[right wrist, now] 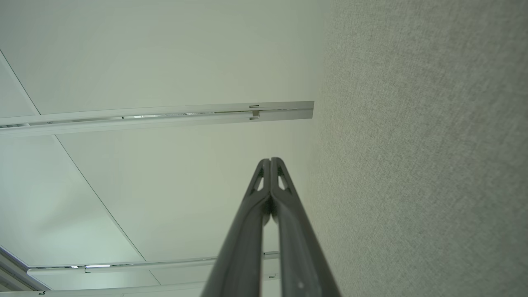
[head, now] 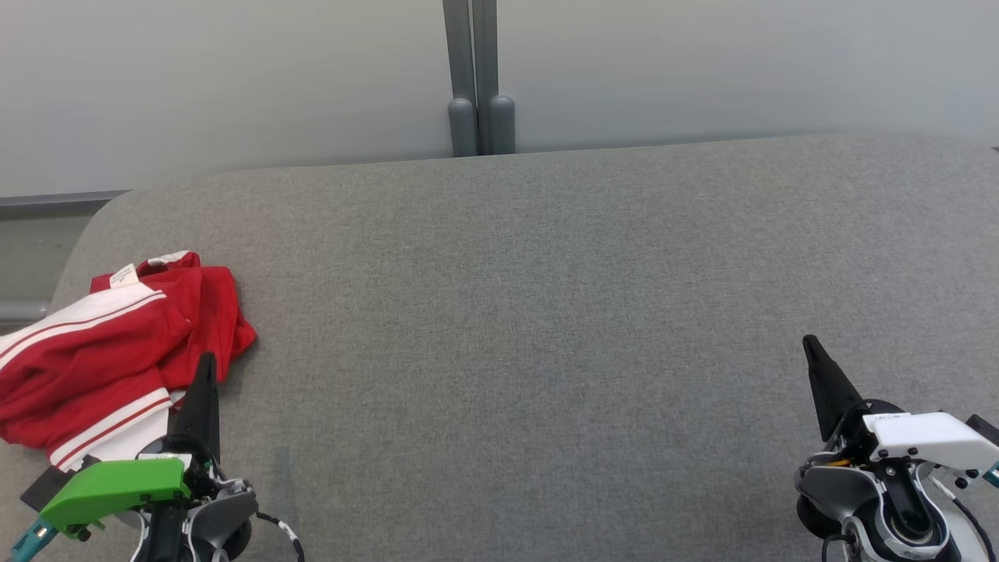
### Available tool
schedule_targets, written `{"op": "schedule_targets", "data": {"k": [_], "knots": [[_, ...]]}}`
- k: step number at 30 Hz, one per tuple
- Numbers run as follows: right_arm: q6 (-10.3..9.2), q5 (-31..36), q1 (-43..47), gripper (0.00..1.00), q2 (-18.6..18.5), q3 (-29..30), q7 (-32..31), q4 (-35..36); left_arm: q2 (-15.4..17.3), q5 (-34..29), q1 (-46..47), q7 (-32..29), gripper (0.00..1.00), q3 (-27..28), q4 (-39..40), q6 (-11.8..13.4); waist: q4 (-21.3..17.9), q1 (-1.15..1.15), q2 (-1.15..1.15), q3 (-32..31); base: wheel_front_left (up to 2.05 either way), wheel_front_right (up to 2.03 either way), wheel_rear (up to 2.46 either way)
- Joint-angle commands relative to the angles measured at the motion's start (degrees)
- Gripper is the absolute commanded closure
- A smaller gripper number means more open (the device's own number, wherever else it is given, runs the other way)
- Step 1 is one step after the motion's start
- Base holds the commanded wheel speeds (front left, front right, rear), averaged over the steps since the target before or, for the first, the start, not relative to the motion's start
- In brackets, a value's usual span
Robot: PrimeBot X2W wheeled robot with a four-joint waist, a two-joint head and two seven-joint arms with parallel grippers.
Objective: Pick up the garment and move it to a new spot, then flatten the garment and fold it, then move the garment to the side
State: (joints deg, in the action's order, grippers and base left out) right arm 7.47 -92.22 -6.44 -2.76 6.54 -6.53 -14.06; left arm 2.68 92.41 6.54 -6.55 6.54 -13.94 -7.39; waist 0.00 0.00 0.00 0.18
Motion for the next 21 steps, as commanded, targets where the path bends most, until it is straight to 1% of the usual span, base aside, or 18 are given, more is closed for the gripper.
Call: {"op": "schedule_targets", "data": {"k": [1, 21], "knots": [[0.04, -0.4, 0.5, 1.0, -0.2, 0.1, -0.2, 0.3, 0.4, 0.0, -0.7, -0.1, 1.0, 0.1, 0.1, -0.3, 0.0, 0.0, 0.0, 0.0, 0.0, 0.0, 0.0], [0.04, -0.4, 0.5, 1.0, -0.2, 0.1, -0.2, 0.3, 0.4, 0.0, -0.7, -0.2, 1.0, 0.1, 0.1, -0.3, 0.0, 0.0, 0.0, 0.0, 0.0, 0.0, 0.0]]}}
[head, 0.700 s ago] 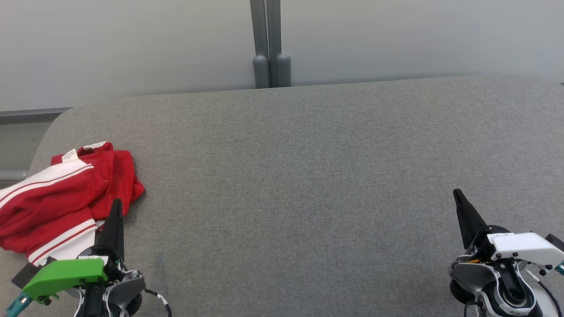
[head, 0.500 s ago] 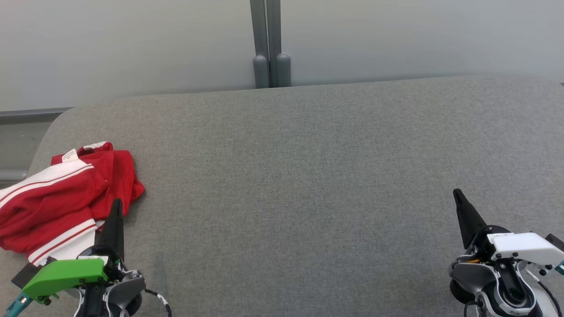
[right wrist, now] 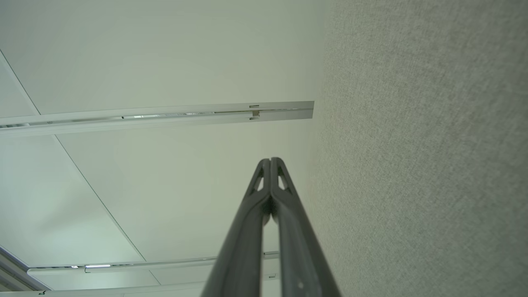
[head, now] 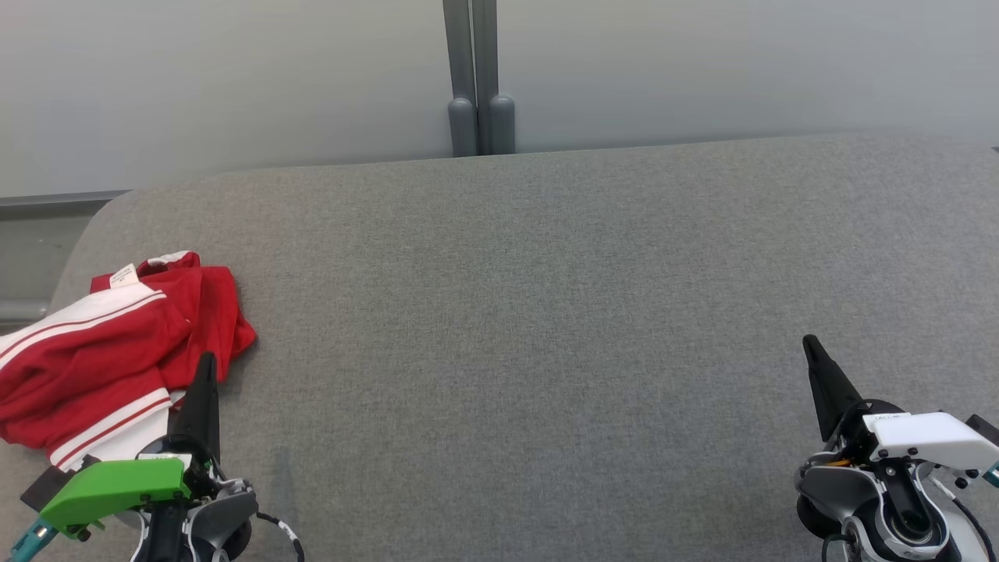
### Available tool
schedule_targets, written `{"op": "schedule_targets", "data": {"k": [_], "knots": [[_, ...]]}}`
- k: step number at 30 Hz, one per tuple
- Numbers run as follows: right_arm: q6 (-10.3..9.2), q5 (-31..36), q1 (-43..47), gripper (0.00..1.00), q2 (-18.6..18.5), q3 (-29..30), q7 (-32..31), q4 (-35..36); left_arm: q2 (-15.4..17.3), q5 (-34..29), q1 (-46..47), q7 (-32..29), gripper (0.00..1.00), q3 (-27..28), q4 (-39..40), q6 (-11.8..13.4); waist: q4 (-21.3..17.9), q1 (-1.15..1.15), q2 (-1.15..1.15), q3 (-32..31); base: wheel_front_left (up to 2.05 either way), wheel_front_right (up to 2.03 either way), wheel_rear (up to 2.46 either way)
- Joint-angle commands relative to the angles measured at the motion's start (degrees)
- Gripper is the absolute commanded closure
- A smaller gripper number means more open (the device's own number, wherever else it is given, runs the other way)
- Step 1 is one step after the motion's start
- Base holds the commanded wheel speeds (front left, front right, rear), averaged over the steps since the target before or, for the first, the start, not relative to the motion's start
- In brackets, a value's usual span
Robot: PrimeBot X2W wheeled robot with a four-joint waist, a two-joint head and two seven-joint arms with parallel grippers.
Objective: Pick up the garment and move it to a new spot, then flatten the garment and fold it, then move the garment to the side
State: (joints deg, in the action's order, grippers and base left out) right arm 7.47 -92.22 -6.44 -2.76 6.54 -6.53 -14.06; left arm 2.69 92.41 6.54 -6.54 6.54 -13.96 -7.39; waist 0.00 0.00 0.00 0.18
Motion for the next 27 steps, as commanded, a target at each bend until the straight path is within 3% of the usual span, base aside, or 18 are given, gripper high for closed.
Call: {"op": "schedule_targets", "data": {"k": [1, 27], "knots": [[0.04, -0.4, 0.5, 1.0, -0.2, 0.1, -0.2, 0.3, 0.4, 0.0, -0.7, -0.2, 1.0, 0.1, 0.1, -0.3, 0.0, 0.0, 0.0, 0.0, 0.0, 0.0, 0.0], [0.05, -0.4, 0.5, 1.0, -0.2, 0.1, -0.2, 0.3, 0.4, 0.0, -0.7, -0.2, 1.0, 0.1, 0.1, -0.3, 0.0, 0.0, 0.0, 0.0, 0.0, 0.0, 0.0]]}}
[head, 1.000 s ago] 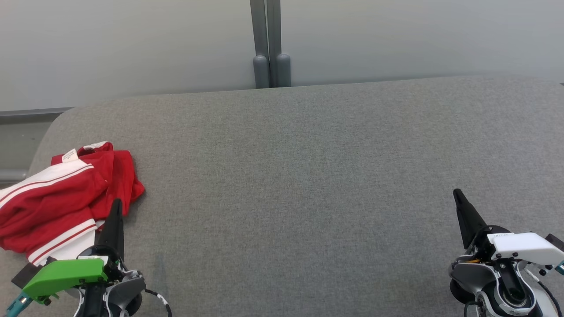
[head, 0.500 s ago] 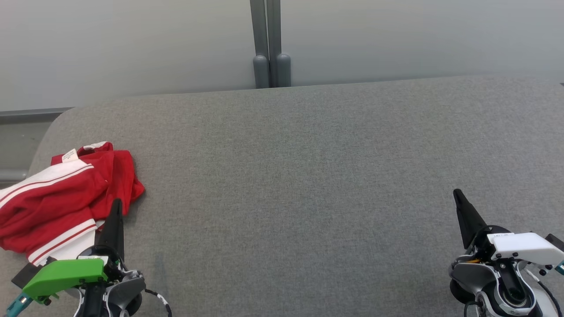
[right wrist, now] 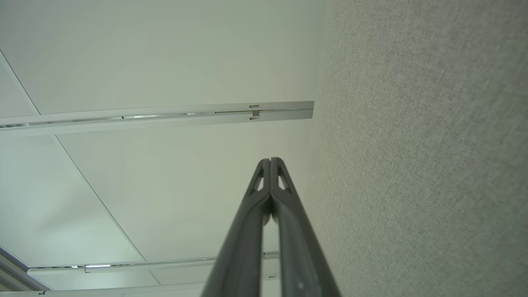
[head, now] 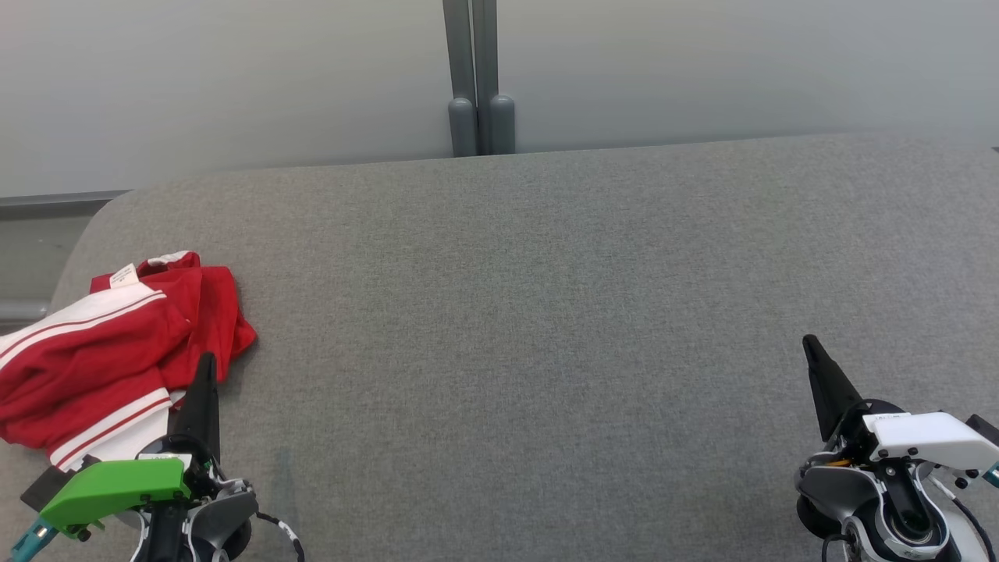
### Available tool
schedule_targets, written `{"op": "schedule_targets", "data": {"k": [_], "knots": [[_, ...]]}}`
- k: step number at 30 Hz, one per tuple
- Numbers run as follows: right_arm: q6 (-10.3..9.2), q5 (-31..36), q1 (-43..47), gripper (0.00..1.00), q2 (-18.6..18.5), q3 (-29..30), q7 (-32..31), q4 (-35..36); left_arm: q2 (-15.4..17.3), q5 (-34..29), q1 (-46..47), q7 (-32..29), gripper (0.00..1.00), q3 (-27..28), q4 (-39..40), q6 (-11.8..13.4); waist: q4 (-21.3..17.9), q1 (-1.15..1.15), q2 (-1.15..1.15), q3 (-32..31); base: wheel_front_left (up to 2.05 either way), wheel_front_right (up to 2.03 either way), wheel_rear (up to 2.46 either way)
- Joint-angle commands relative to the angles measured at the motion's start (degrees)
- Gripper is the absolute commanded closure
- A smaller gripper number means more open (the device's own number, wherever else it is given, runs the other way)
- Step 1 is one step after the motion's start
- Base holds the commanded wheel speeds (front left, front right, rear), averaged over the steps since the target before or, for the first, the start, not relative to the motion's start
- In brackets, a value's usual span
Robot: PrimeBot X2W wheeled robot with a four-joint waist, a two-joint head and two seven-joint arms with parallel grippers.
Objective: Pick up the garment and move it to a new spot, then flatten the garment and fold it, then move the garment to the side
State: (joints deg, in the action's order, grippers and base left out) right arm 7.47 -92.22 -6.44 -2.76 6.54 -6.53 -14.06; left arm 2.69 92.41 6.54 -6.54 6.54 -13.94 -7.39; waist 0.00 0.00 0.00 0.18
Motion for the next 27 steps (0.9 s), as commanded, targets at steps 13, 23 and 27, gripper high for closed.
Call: {"op": "schedule_targets", "data": {"k": [13, 23, 27], "knots": [[0.05, -0.4, 0.5, 1.0, -0.2, 0.1, -0.2, 0.3, 0.4, 0.0, -0.7, -0.2, 1.0, 0.1, 0.1, -0.3, 0.0, 0.0, 0.0, 0.0, 0.0, 0.0, 0.0], [0.05, -0.4, 0.5, 1.0, -0.2, 0.1, -0.2, 0.3, 0.4, 0.0, -0.7, -0.2, 1.0, 0.1, 0.1, -0.3, 0.0, 0.0, 0.0, 0.0, 0.0, 0.0, 0.0], [0.05, -0.4, 0.5, 1.0, -0.2, 0.1, -0.2, 0.3, 0.4, 0.0, -0.7, -0.2, 1.0, 0.1, 0.1, -0.3, 0.0, 0.0, 0.0, 0.0, 0.0, 0.0, 0.0]]}}
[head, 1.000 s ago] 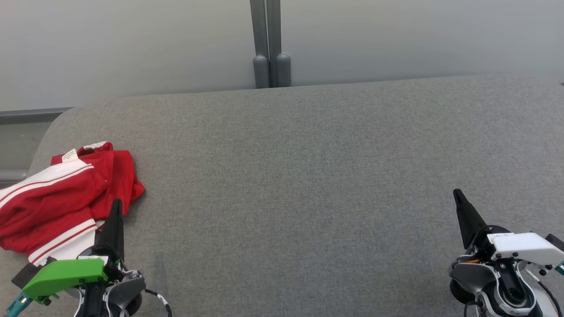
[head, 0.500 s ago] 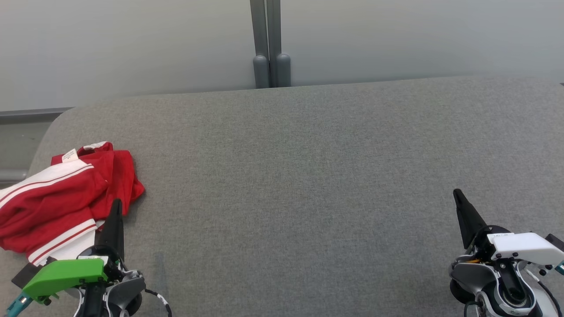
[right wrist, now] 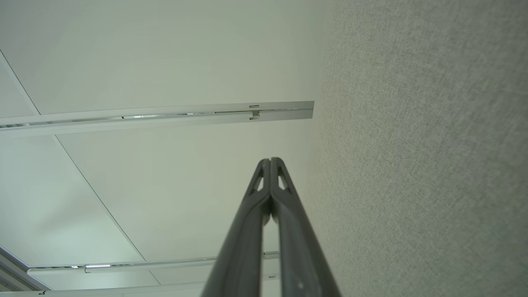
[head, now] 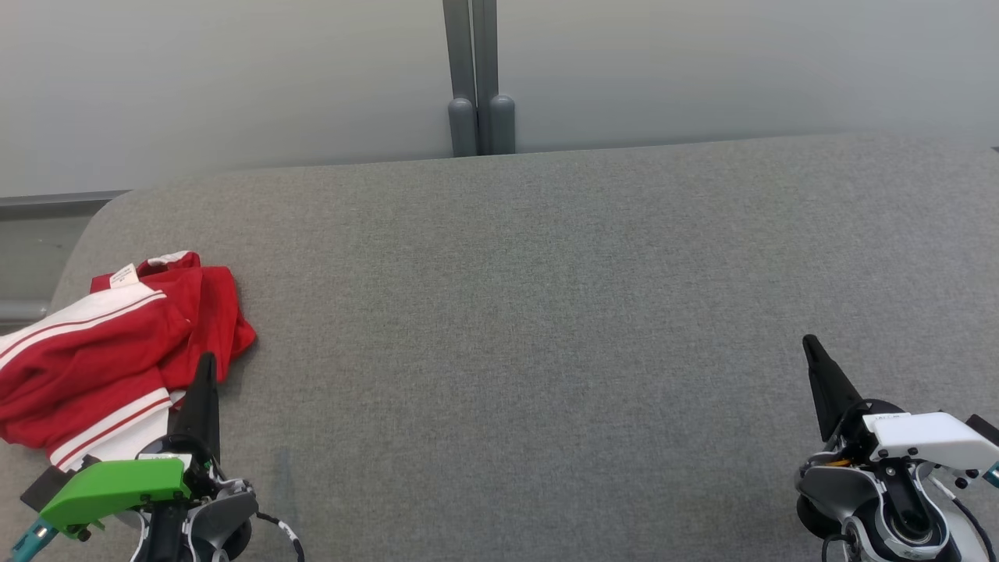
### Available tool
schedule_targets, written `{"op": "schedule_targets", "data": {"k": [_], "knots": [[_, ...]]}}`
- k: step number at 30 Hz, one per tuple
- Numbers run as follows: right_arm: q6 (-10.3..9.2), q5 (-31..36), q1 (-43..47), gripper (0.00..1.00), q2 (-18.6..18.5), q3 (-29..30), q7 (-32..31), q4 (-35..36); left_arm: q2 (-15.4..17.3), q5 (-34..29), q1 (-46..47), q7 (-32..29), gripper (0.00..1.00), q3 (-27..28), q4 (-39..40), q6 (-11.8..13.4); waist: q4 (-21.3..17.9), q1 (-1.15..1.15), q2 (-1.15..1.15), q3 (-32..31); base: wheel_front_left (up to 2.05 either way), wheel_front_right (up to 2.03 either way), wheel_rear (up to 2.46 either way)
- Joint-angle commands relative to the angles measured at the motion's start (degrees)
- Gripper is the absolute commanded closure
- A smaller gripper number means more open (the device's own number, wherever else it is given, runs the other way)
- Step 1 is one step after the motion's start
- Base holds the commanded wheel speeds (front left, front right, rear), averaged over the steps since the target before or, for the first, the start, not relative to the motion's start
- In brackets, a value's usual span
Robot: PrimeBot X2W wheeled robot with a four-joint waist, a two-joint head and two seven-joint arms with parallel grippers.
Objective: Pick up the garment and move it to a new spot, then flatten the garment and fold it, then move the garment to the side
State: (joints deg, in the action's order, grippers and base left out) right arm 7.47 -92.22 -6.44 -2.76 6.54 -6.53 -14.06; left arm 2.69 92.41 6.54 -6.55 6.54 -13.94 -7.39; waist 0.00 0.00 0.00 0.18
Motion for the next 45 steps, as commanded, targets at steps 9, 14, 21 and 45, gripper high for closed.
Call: {"op": "schedule_targets", "data": {"k": [9, 14, 21, 45], "knots": [[0.05, -0.4, 0.5, 1.0, -0.2, 0.1, -0.2, 0.3, 0.4, 0.0, -0.7, -0.2, 1.0, 0.1, 0.1, -0.3, 0.0, 0.0, 0.0, 0.0, 0.0, 0.0, 0.0], [0.0, 0.0, 0.3, 0.0, 0.2, 0.0, 0.0, -0.8, -0.2, 0.0, -0.1, 0.1, 0.0, -0.1, -0.8, 0.1, 0.0, 0.0, 0.0, 0.0, 0.0, 0.0, 0.0], [-0.01, 1.0, 1.2, 0.0, 0.2, -0.5, 1.2, -1.1, -0.4, -1.1, 0.0, 1.5, 0.0, -1.2, -2.7, 0.1, 0.0, 0.0, 0.0, 0.1, 0.0, 0.0, 0.0], [0.01, 21.9, 0.3, 0.0, -1.9, -3.7, 7.6, -2.5, -0.2, -24.8, 1.5, 7.6, 0.0, -2.6, -5.0, 0.7, -0.4, 0.0, 0.0, 0.4, 0.0, 0.0, 0.0]]}}
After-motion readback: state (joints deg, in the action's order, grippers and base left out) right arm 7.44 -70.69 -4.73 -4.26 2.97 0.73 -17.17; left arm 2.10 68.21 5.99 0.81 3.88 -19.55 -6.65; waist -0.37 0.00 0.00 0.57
